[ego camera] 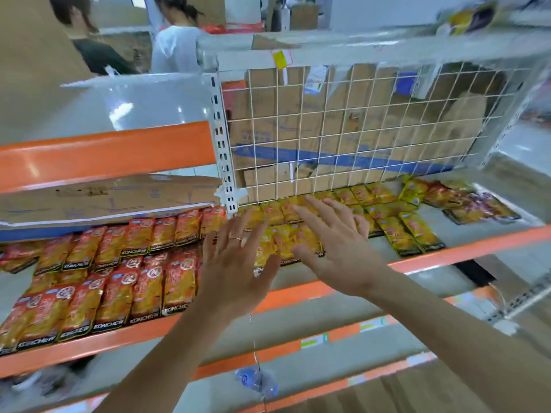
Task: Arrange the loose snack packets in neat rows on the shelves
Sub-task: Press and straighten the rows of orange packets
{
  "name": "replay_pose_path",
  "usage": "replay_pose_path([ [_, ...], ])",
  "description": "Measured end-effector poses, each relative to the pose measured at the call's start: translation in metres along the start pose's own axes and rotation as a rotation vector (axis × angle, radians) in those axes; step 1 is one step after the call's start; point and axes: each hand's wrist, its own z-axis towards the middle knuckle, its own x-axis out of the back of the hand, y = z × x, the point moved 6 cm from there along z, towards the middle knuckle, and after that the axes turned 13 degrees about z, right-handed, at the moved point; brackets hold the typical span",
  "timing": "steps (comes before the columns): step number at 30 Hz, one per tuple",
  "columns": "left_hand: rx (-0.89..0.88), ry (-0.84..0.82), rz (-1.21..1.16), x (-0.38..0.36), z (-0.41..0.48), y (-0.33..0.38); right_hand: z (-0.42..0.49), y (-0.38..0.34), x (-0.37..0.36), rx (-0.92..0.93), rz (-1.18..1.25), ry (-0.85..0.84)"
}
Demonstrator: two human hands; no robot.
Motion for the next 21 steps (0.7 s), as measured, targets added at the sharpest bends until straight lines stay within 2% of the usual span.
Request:
replay_pose_path([
  [6,-0.087,0.008,-0.037,0.018,0.045,0.043,0.006,0.029,0.051,-0.041,0.000,0.125],
  [12,-0.182,0.087,-0.112,0.035,0.088,0.074,0.011,0.051,0.093,-0.067,0.154,0.400],
  [21,-0.280,0.031,-0.134,0.023,0.139,0.094,0.021,0.076,0.111,-0.200,0.118,0.383],
])
